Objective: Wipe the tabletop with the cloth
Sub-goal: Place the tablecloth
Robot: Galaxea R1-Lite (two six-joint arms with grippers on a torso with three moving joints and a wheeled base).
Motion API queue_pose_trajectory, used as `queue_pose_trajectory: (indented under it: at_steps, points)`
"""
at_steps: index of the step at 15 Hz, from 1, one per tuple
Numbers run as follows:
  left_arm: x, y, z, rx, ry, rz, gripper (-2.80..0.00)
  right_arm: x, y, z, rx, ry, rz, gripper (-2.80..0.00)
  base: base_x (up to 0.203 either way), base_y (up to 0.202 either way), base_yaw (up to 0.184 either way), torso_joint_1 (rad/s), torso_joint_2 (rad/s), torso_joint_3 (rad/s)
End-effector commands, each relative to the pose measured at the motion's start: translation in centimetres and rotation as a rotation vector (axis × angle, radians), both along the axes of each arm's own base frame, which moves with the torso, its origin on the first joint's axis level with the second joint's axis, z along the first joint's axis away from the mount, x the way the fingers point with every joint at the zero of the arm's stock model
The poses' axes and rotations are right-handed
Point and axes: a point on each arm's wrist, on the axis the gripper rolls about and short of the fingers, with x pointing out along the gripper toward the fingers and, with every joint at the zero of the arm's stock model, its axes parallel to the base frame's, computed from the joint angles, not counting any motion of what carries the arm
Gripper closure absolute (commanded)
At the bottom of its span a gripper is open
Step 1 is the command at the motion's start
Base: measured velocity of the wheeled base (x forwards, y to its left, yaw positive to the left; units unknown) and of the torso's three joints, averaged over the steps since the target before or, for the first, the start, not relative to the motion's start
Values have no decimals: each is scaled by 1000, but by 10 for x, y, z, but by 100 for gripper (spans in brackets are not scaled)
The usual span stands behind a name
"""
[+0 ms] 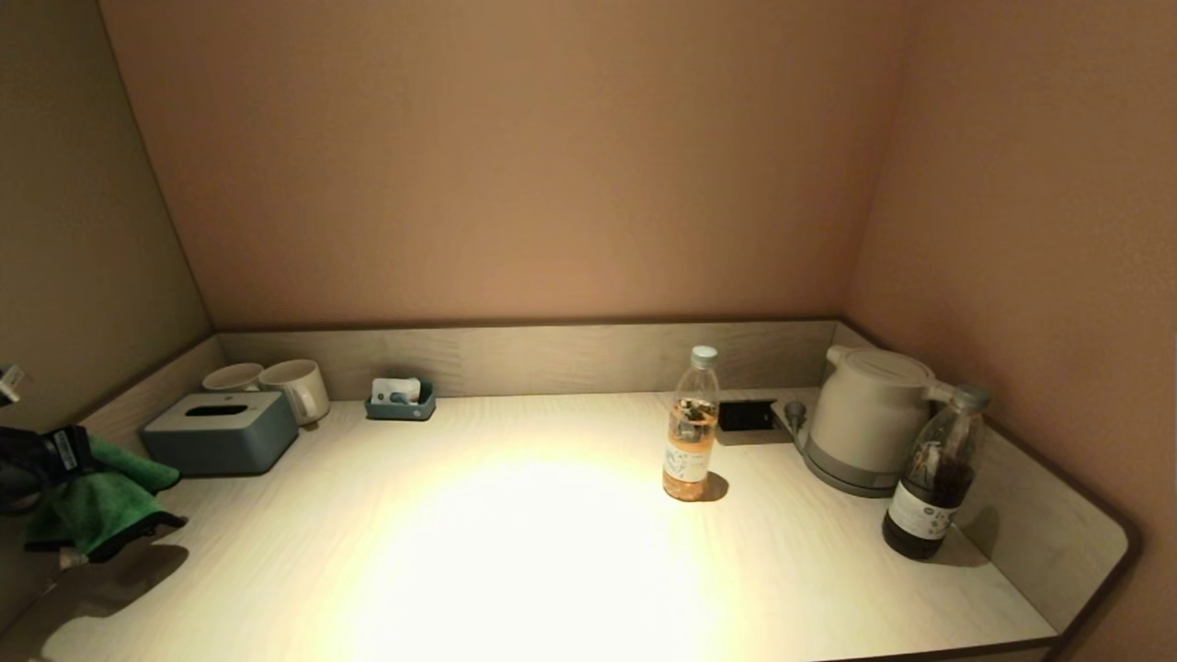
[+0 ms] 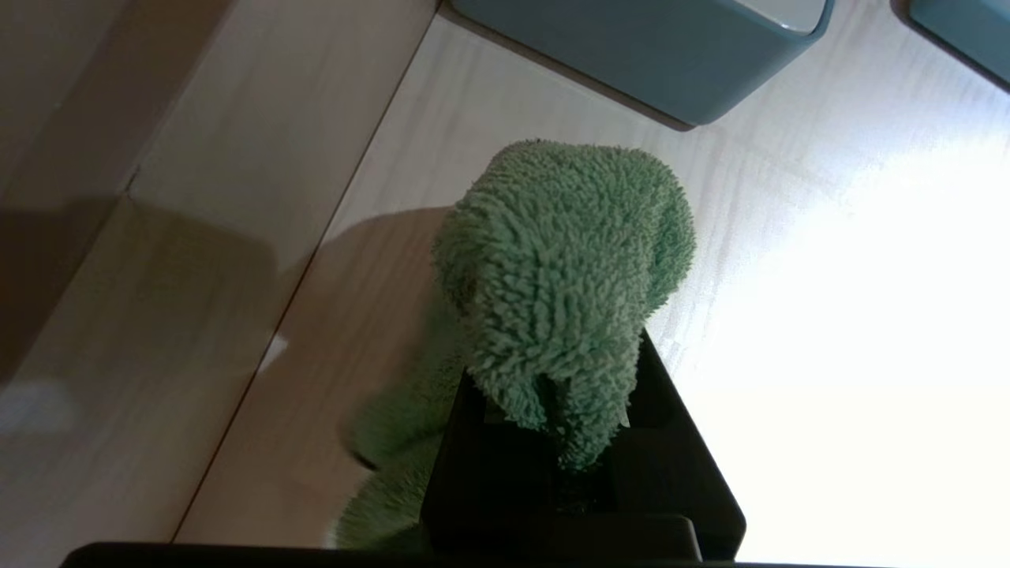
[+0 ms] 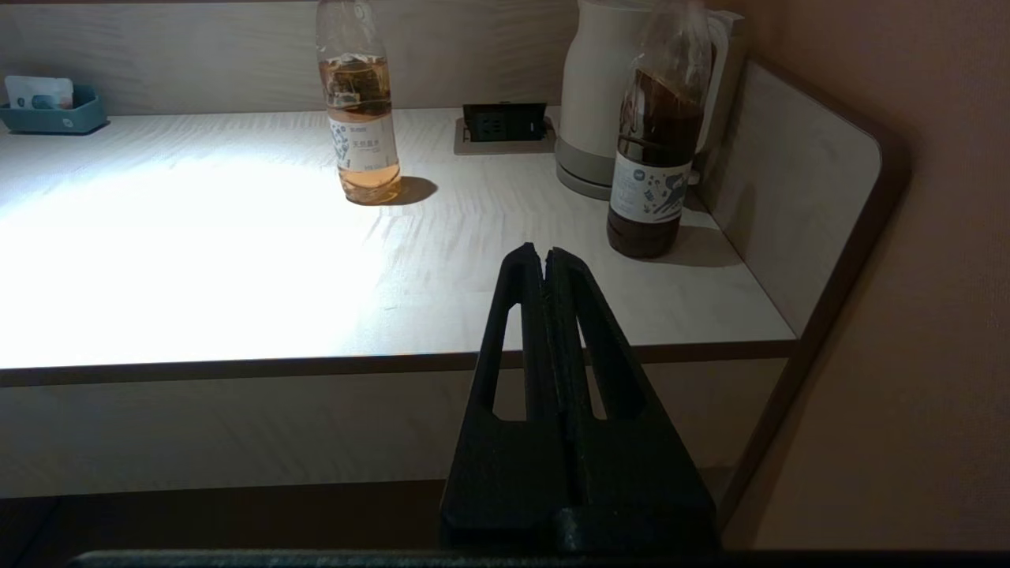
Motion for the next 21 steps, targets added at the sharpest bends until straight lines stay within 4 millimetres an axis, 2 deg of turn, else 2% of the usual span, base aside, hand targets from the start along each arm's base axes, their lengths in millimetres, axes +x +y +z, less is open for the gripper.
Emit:
queue_pose_trajectory:
  at_steps: [1, 12, 17, 21]
  points:
    - [1, 0, -3, -5, 5, -2, 0, 0, 0, 0, 0, 1, 1, 0, 0, 0, 0, 0, 0, 0]
    - [5, 0, -10, -10, 17, -7, 0, 0, 0, 0, 0, 1, 1, 0, 0, 0, 0, 0, 0, 0]
    - [2, -4, 3, 4, -33, -4, 0, 0, 0, 0, 0, 1, 1, 0, 0, 0, 0, 0, 0, 0]
    - [4, -6, -2, 8, -29, -12, 0, 0, 0, 0, 0, 1, 1, 0, 0, 0, 0, 0, 0, 0]
